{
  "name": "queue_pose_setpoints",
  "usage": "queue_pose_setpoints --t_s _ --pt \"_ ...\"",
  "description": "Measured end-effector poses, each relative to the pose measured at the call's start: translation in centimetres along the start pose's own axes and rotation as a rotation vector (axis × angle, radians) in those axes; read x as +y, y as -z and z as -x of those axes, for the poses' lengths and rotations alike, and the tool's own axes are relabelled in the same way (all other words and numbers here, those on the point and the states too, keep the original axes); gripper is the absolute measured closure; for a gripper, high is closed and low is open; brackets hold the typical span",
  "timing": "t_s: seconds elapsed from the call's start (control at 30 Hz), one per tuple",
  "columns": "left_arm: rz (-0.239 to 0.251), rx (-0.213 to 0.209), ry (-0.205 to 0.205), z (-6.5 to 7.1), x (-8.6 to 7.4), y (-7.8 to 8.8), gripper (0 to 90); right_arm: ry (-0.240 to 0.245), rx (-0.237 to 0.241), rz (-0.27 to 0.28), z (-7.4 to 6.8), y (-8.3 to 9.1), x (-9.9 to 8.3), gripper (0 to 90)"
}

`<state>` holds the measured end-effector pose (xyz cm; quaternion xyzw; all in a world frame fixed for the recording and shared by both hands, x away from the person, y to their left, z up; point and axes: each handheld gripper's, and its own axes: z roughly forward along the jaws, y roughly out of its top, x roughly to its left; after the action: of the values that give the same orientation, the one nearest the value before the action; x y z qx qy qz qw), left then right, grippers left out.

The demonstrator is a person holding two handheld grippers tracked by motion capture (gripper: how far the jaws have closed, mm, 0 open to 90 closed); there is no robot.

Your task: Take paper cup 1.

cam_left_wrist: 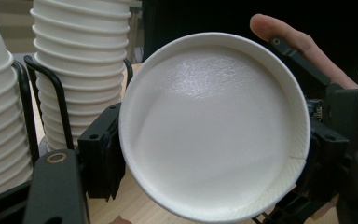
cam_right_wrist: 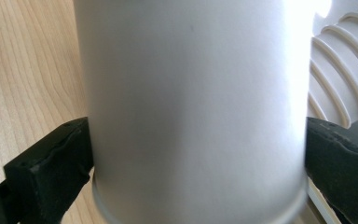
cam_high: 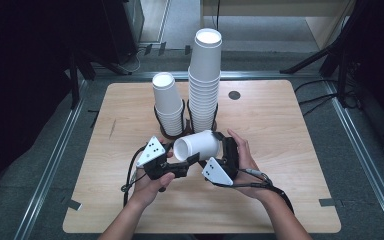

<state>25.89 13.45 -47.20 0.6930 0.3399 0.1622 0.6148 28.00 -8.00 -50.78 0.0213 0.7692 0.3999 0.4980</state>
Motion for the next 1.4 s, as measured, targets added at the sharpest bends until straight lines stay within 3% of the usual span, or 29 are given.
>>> queue_pose_setpoints --t_s 0.33,0.87,0.97,1.0,1.03,1.1,1.13,1.17,1.23,1.27,1.3,1.4 --pt "0.01 0.008 -0.006 -0.1 -0.1 0.0 24.6 -0.016 -0.01 -0.01 0.3 1.0 -0.6 0.0" --pt "0.017 0.02 0.004 -0.3 -0.3 -0.1 24.5 -0.2 -0.051 -0.035 1.5 4.2 -1.8 0.2" --pt "0.017 0.031 0.002 -0.4 -0.4 -0.1 24.4 -0.289 -0.055 -0.044 1.6 5.1 -2.0 2.1" --pt "0.017 0.031 0.002 -0.4 -0.4 -0.1 24.4 -0.289 -0.055 -0.044 1.6 5.1 -2.0 2.1" --pt "0.018 0.036 0.007 -0.4 -0.4 -0.2 24.4 -0.34 -0.065 -0.041 1.6 5.5 -2.0 5.1" --pt "0.018 0.036 0.008 -0.4 -0.4 -0.2 24.4 -0.398 -0.068 -0.037 1.6 5.9 -1.9 6.7" --pt "0.016 0.039 0.007 -0.4 -0.4 -0.2 24.4 -0.398 -0.068 -0.037 1.6 5.9 -1.9 6.7" --pt "0.017 0.042 0.008 -0.5 -0.5 -0.2 24.4 -0.462 -0.071 -0.035 1.4 6.2 -1.7 6.8" --pt "0.019 0.047 0.007 -0.5 -0.5 -0.2 24.4 -0.526 -0.071 -0.02 1.2 6.6 -1.4 9.3" --pt "0.019 0.047 0.007 -0.5 -0.5 -0.2 24.4 -0.526 -0.071 -0.02 1.2 6.6 -1.4 9.3" --pt "0.02 0.048 0.006 -0.5 -0.5 -0.2 24.4 -0.604 -0.072 -0.008 1.1 6.8 -1.0 9.8" --pt "0.025 0.05 0.005 -0.5 -0.5 -0.2 24.4 -0.693 -0.09 0.002 1.1 7.0 -0.6 8.5"
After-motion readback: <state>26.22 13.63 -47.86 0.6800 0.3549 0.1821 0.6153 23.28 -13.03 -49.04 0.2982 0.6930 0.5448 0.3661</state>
